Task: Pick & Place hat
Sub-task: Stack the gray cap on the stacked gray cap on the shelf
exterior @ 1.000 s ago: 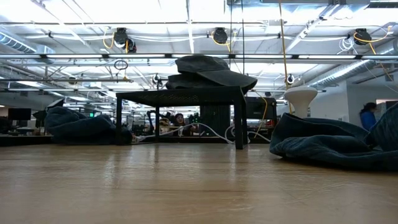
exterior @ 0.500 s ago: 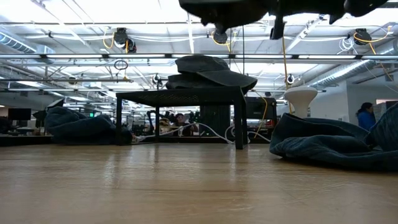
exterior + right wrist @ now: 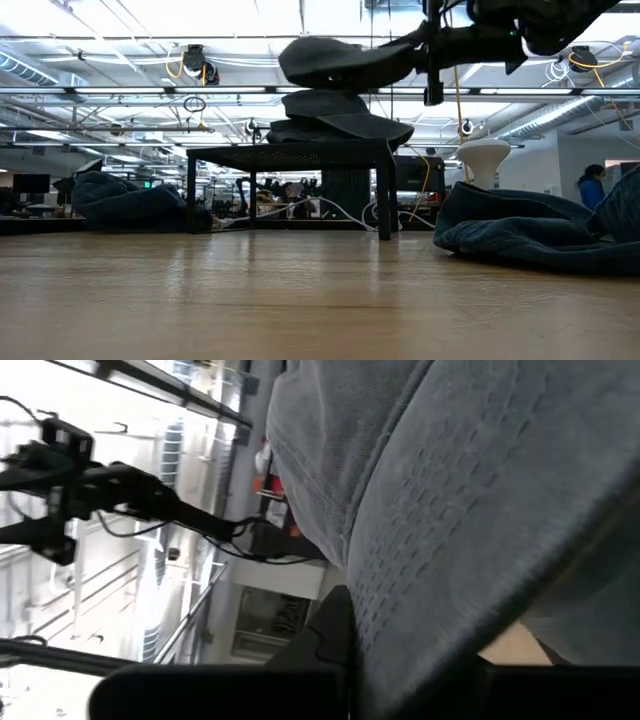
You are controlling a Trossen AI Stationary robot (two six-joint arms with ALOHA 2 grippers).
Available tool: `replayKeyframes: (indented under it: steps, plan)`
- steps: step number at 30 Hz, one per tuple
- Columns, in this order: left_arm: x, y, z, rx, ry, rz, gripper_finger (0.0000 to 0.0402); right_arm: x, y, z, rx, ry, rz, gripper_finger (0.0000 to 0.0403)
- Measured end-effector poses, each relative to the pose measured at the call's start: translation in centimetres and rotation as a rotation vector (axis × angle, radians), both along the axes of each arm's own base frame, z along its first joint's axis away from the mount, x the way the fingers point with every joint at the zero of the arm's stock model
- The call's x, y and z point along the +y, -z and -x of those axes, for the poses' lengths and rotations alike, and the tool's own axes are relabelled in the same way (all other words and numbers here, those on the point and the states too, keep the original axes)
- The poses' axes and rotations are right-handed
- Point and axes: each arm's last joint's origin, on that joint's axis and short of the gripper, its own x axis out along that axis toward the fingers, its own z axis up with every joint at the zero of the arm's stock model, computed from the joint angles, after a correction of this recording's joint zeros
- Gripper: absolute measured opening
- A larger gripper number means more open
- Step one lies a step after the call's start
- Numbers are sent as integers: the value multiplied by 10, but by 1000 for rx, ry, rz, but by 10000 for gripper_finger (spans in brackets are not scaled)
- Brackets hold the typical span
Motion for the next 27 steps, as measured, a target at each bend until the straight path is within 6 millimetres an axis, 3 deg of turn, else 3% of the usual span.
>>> replayKeyframes:
  steps: [27]
  plan:
    - [0,1,0,5,-21,-47,263,-8,37,-5,269,38,-58,12]
